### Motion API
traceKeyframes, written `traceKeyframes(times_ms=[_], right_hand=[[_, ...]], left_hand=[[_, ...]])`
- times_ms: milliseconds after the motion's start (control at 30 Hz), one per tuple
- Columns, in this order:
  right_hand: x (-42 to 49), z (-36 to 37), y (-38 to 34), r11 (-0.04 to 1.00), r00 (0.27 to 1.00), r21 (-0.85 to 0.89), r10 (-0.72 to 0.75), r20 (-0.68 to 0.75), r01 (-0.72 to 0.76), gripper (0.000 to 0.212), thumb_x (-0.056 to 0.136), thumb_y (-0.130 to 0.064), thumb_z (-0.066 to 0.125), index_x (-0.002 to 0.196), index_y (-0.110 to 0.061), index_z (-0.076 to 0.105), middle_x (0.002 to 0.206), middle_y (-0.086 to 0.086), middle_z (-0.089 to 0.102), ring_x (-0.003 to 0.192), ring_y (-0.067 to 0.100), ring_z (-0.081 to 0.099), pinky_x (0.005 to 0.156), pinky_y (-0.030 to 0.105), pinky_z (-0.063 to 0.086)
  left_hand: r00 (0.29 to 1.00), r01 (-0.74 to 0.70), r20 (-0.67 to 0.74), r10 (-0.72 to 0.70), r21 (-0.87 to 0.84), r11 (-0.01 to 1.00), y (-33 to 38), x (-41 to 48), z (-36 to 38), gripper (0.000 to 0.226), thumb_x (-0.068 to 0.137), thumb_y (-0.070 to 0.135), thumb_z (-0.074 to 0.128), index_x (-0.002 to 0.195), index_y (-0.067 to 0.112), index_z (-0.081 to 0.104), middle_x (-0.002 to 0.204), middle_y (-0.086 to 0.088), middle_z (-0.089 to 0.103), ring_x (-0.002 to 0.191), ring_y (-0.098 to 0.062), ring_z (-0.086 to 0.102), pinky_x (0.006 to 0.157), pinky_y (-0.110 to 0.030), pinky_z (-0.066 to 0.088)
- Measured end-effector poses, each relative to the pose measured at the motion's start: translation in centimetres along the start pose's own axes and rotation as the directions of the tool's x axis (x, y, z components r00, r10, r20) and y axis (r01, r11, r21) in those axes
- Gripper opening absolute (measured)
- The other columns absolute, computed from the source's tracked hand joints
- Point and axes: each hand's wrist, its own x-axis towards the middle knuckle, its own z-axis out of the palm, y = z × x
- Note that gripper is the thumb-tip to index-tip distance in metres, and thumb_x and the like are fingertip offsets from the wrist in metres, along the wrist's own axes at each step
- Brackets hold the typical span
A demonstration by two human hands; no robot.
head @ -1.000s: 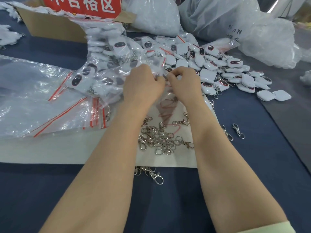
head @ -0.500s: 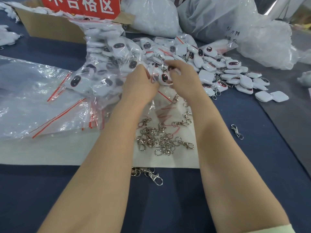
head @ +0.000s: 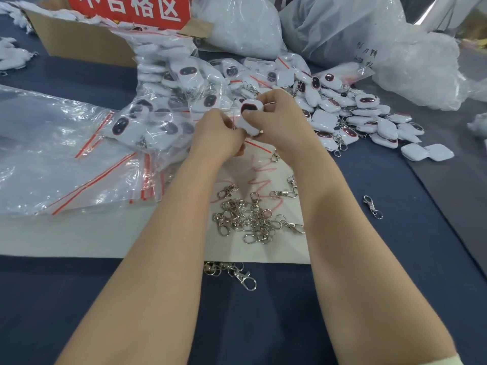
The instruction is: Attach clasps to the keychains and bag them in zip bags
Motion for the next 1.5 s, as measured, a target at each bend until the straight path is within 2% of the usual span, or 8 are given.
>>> traceKeyframes(times_ms=[333, 467, 600, 733, 967, 1033, 1200, 1500], right_hand=[[0.3, -0.9, 0.3, 0.844, 0.985, -0.509, -0.16, 0.066, 0.171, 0.017, 0.09, -0.024, 0.063, 0.084, -0.008, 0.064, 0.068, -0.003, 0.052, 0.067, 0.01, 0.048, 0.054, 0.019, 0.035], [0.0, -0.8, -0.2, 0.87, 0.979, -0.459, -0.113, 0.17, 0.18, 0.036, 0.098, -0.023, 0.048, 0.085, 0.008, 0.06, 0.068, 0.007, 0.042, 0.06, 0.011, 0.038, 0.058, 0.029, 0.04], [-0.1, -1.0, -0.3, 0.957, 0.972, -0.29, 0.064, 0.226, 0.005, 0.027, 0.099, -0.025, 0.043, 0.091, -0.01, 0.063, 0.087, 0.0, 0.058, 0.084, 0.015, 0.063, 0.08, 0.031, 0.055], [-0.1, -1.2, -0.1, 0.981, 0.954, -0.129, 0.17, 0.246, -0.141, 0.023, 0.095, -0.014, 0.04, 0.093, -0.008, 0.063, 0.082, 0.005, 0.069, 0.07, 0.018, 0.067, 0.065, 0.023, 0.055], [-0.4, -1.3, 0.2, 0.989, 0.901, -0.094, 0.143, 0.409, -0.115, 0.024, 0.098, -0.009, 0.045, 0.082, -0.01, 0.063, 0.078, 0.001, 0.064, 0.056, 0.01, 0.062, 0.074, 0.029, 0.058], [0.0, -1.7, 0.3, 0.983, 0.927, -0.162, 0.139, 0.348, -0.086, 0.025, 0.096, -0.009, 0.047, 0.083, -0.018, 0.067, 0.088, 0.006, 0.067, 0.066, 0.015, 0.063, 0.075, 0.031, 0.059], [1.4, -4.1, 2.4, 0.917, 0.933, -0.398, -0.112, -0.341, -0.036, 0.029, 0.093, -0.009, 0.044, 0.114, -0.015, 0.064, 0.116, 0.005, 0.066, 0.098, 0.016, 0.059, 0.081, 0.023, 0.044], [1.9, -2.9, 5.1, 0.667, 0.992, -0.744, -0.11, -0.054, 0.034, 0.045, 0.096, -0.027, 0.05, 0.141, -0.028, 0.046, 0.147, 0.015, 0.034, 0.133, 0.035, 0.034, 0.111, 0.038, 0.029]], left_hand=[[0.99, -0.077, -0.123, 0.068, -0.062, 0.995, 1.8, -1.1, -0.5, 0.008, 0.075, 0.01, 0.053, 0.077, 0.017, 0.048, 0.077, -0.014, 0.067, 0.079, -0.033, 0.069, 0.079, -0.049, 0.056], [0.97, -0.188, -0.156, 0.185, -0.007, 0.982, 2.7, -1.7, -0.5, 0.008, 0.08, 0.012, 0.052, 0.078, 0.018, 0.048, 0.065, -0.007, 0.066, 0.052, -0.019, 0.064, 0.052, -0.036, 0.055], [0.89, -0.337, -0.267, 0.371, 0.166, 0.927, 4.3, -2.4, -1.2, 0.003, 0.08, 0.021, 0.055, 0.082, 0.018, 0.056, 0.071, 0.001, 0.063, 0.067, -0.017, 0.064, 0.063, -0.028, 0.051], [0.781, -0.402, -0.343, 0.521, 0.362, 0.841, 5.9, -3.3, -1.9, 0.01, 0.079, 0.028, 0.053, 0.083, 0.021, 0.058, 0.066, 0.011, 0.05, 0.069, -0.012, 0.053, 0.063, -0.022, 0.039], [0.922, -0.283, -0.09, 0.376, 0.504, 0.816, 5.4, -3.0, -1.7, 0.02, 0.086, 0.027, 0.053, 0.1, 0.016, 0.06, 0.091, -0.003, 0.062, 0.094, -0.025, 0.061, 0.083, -0.033, 0.048], [0.945, -0.261, -0.032, 0.325, 0.525, 0.81, 4.9, -2.8, -1.4, 0.021, 0.087, 0.028, 0.053, 0.103, 0.016, 0.059, 0.093, -0.004, 0.063, 0.095, -0.025, 0.061, 0.083, -0.031, 0.047], [0.97, -0.242, 0.108, 0.216, 0.444, 0.863, 3.4, -2.5, -0.4, 0.022, 0.09, 0.027, 0.05, 0.109, 0.016, 0.051, 0.098, -0.007, 0.063, 0.095, -0.025, 0.062, 0.072, -0.036, 0.051], [0.949, -0.27, -0.001, 0.316, 0.515, 0.813, -0.3, -1.4, 1.6, 0.027, 0.091, 0.031, 0.05, 0.112, 0.014, 0.053, 0.074, 0.006, 0.049, 0.081, -0.022, 0.053, 0.068, -0.03, 0.035]])
